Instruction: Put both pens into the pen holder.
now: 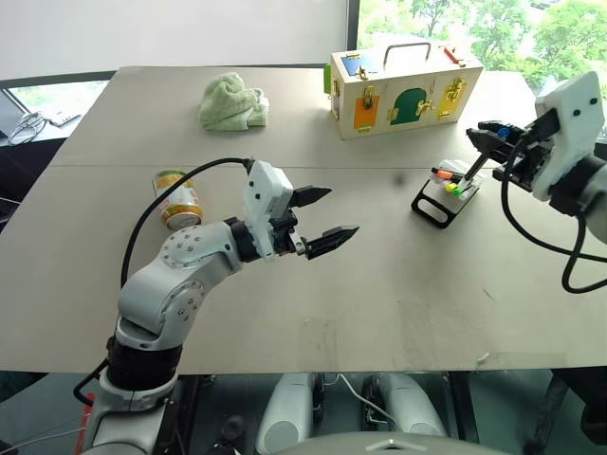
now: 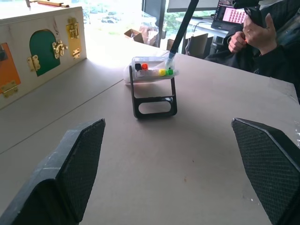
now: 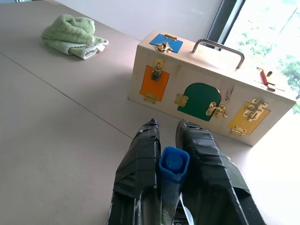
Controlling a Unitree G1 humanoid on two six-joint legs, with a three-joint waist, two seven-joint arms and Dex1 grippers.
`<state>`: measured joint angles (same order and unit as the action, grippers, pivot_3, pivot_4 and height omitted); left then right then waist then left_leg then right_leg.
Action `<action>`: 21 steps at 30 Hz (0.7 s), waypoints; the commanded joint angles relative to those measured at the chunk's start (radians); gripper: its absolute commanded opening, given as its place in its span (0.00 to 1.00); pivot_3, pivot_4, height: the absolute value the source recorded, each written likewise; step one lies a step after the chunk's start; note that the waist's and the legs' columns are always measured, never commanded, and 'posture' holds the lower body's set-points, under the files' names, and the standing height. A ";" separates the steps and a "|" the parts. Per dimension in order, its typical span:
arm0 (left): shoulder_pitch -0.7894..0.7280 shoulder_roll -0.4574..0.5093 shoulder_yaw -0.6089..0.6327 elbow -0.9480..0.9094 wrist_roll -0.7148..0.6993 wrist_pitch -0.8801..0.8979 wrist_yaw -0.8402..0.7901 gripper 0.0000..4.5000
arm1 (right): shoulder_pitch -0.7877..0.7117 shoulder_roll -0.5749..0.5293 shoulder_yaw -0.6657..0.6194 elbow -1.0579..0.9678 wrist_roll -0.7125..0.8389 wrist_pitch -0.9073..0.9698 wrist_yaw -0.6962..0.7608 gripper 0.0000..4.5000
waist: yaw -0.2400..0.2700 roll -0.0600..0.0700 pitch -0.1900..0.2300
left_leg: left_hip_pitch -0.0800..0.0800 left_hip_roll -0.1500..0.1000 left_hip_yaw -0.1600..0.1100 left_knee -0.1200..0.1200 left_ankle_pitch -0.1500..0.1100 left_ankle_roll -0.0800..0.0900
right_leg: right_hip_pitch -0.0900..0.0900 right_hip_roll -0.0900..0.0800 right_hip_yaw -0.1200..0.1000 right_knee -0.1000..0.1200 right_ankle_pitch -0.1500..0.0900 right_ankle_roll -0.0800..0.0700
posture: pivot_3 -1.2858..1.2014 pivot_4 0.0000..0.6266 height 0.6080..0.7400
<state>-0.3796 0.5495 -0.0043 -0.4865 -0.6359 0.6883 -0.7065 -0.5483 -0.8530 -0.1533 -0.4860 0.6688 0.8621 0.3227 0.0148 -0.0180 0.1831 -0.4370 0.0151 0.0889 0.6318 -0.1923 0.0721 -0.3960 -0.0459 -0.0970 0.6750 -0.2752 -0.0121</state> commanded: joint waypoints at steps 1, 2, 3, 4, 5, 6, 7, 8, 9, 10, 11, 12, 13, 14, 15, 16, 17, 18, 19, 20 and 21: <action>0.012 -0.004 0.014 -0.053 -0.063 -0.003 -0.032 0.99 | 0.018 -0.003 0.062 -0.041 -0.117 -0.104 0.029 0.02 | 0.000 0.000 0.000 | 0.000 0.000 0.000 0.000 0.000 0.000 | 0.000 0.000 0.000 0.000 0.000 0.000 | 0.52 0.24 1.00; 0.015 -0.004 0.015 -0.058 -0.073 -0.001 -0.036 0.99 | 0.025 -0.005 0.083 -0.043 -0.152 -0.134 0.039 0.02 | 0.000 0.000 0.000 | 0.000 0.000 0.000 0.000 0.000 0.000 | 0.000 0.000 0.000 0.000 0.000 0.000 | 0.52 0.24 1.00; 0.017 -0.003 0.016 -0.062 -0.079 -0.003 -0.038 0.99 | 0.030 0.000 0.095 -0.046 -0.173 -0.152 0.044 0.02 | 0.000 0.000 0.000 | 0.000 0.000 0.000 0.000 0.000 0.000 | 0.000 0.000 0.000 0.000 0.000 0.000 | 0.52 0.24 1.00; 0.020 -0.004 0.017 -0.065 -0.084 -0.006 -0.038 0.99 | 0.037 0.004 0.111 -0.051 -0.202 -0.176 0.049 0.02 | 0.000 0.000 0.000 | 0.000 0.000 0.000 0.000 0.000 0.000 | 0.000 0.000 0.000 0.000 0.000 0.000 | 0.52 0.24 1.00; 0.022 -0.004 0.019 -0.066 -0.088 -0.007 -0.037 0.99 | 0.045 0.002 0.132 -0.057 -0.235 -0.205 0.059 0.02 | 0.000 0.000 0.000 | 0.000 0.000 0.000 0.000 0.000 0.000 | 0.000 0.000 0.000 0.000 0.000 0.000 | 0.52 0.24 1.00; 0.024 -0.005 0.020 -0.068 -0.093 -0.008 -0.037 0.99 | 0.056 0.001 0.150 -0.063 -0.263 -0.227 0.065 0.02 | 0.000 0.000 0.000 | 0.000 0.000 0.000 0.000 0.000 0.000 | 0.000 0.000 0.000 0.000 0.000 0.000 | 0.52 0.24 1.00; 0.025 -0.006 0.020 -0.069 -0.100 -0.008 -0.038 0.99 | 0.069 -0.002 0.171 -0.066 -0.299 -0.254 0.072 0.02 | 0.000 0.000 0.000 | 0.000 0.000 0.000 0.000 0.000 0.000 | 0.000 0.000 0.000 0.000 0.000 0.000 | 0.52 0.24 1.00; 0.026 -0.006 0.020 -0.069 -0.108 -0.009 -0.041 0.99 | 0.084 -0.006 0.191 -0.068 -0.333 -0.280 0.082 0.02 | 0.000 0.000 0.000 | 0.000 0.000 0.000 0.000 0.000 0.000 | 0.000 0.000 0.000 0.000 0.000 0.000 | 0.52 0.24 1.00; 0.027 -0.007 0.020 -0.070 -0.114 -0.009 -0.044 0.99 | 0.099 -0.007 0.206 -0.069 -0.362 -0.298 0.089 0.02 | 0.000 0.000 0.000 | 0.000 0.000 0.000 0.000 0.000 0.000 | 0.000 0.000 0.000 0.000 0.000 0.000 | 0.52 0.24 1.00; 0.026 -0.007 0.020 -0.070 -0.118 -0.010 -0.045 0.99 | 0.114 -0.008 0.224 -0.066 -0.396 -0.323 0.096 0.02 | 0.000 0.000 0.000 | 0.000 0.000 0.000 0.001 0.000 0.000 | 0.000 0.000 0.000 0.000 0.000 0.000 | 0.52 0.24 1.00; 0.026 -0.006 0.020 -0.071 -0.120 -0.011 -0.044 0.99 | 0.125 -0.006 0.234 -0.063 -0.423 -0.343 0.101 0.02 | 0.000 0.000 0.000 | 0.000 0.000 0.000 0.001 0.000 0.000 | 0.000 0.000 0.000 0.000 0.000 0.000 | 0.52 0.24 1.00; 0.026 -0.006 0.019 -0.069 -0.119 -0.014 -0.044 0.99 | 0.132 -0.001 0.245 -0.055 -0.451 -0.363 0.105 0.02 | -0.001 0.000 0.000 | 0.000 0.000 0.000 0.001 0.000 0.000 | 0.000 0.000 0.000 0.000 0.000 0.000 | 0.52 0.24 1.00; 0.027 -0.005 0.017 -0.068 -0.118 -0.016 -0.045 0.99 | 0.140 0.005 0.256 -0.044 -0.480 -0.385 0.106 0.02 | -0.001 0.000 0.000 | 0.000 0.000 0.000 0.001 0.000 0.000 | 0.000 0.000 0.000 0.000 0.000 0.000 | 0.52 0.24 1.00; 0.028 -0.004 0.015 -0.067 -0.116 -0.019 -0.045 0.99 | 0.147 0.007 0.270 -0.030 -0.514 -0.409 0.109 0.02 | -0.001 0.000 0.000 | 0.001 0.000 0.000 0.001 0.000 0.000 | 0.000 0.000 0.000 0.000 0.000 0.000 | 0.52 0.24 1.00; 0.030 -0.004 0.013 -0.064 -0.112 -0.024 -0.047 0.99 | 0.154 0.006 0.287 -0.014 -0.549 -0.436 0.113 0.02 | -0.001 0.000 0.000 | 0.001 0.000 0.000 0.001 0.000 0.000 | 0.001 0.000 0.000 0.000 0.000 0.000 | 0.52 0.24 1.00; 0.032 -0.005 0.012 -0.063 -0.110 -0.027 -0.047 0.99 | 0.159 0.011 0.298 0.002 -0.579 -0.459 0.113 0.02 | 0.000 0.000 0.000 | 0.001 0.000 0.000 0.001 0.000 0.000 | 0.001 0.000 0.000 0.000 0.000 0.000 | 0.52 0.24 1.00; 0.035 -0.006 0.011 -0.063 -0.106 -0.031 -0.046 0.99 | 0.160 0.018 0.313 0.027 -0.619 -0.486 0.105 0.02 | 0.000 0.000 0.000 | 0.002 0.000 0.000 0.001 0.000 0.000 | 0.001 0.000 0.000 0.000 0.000 0.000 | 0.52 0.24 1.00; 0.037 -0.006 0.011 -0.063 -0.103 -0.033 -0.044 0.99 | 0.160 0.025 0.320 0.044 -0.646 -0.505 0.100 0.02 | -0.001 0.000 0.000 | 0.002 0.000 0.000 0.001 0.000 0.000 | 0.002 0.000 0.000 0.000 0.000 0.000 | 0.52 0.24 1.00; 0.043 -0.009 0.011 -0.065 -0.101 -0.036 -0.041 0.99 | 0.156 0.032 0.342 0.077 -0.693 -0.539 0.092 0.02 | -0.001 0.000 0.000 | 0.002 0.000 0.000 0.001 0.000 0.000 | 0.002 0.000 0.000 0.000 0.000 0.000 | 0.52 0.24 1.00; 0.046 -0.010 0.010 -0.065 -0.100 -0.039 -0.038 0.99 | 0.154 0.040 0.356 0.102 -0.727 -0.565 0.089 0.02 | -0.001 0.000 0.000 | 0.002 0.000 0.000 0.001 0.000 0.000 | 0.002 0.000 0.000 0.000 0.000 0.000 | 0.52 0.24 1.00; 0.052 -0.013 0.009 -0.070 -0.099 -0.040 -0.032 0.99 | 0.142 0.041 0.386 0.146 -0.774 -0.595 0.096 0.02 | 0.000 0.000 0.000 | 0.003 0.000 0.000 0.001 0.000 0.000 | 0.002 0.000 0.000 0.000 0.000 0.000 | 0.52 0.24 1.00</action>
<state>-0.3345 0.5414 -0.0021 -0.5176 -0.7322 0.6693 -0.7439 -0.3944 -0.8125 0.1957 -0.3818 -0.0371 0.3264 0.4115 0.0144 -0.0182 0.1829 -0.4343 0.0151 0.0892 0.6328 -0.1922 0.0718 -0.3938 -0.0457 -0.0967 0.6755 -0.2754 -0.0121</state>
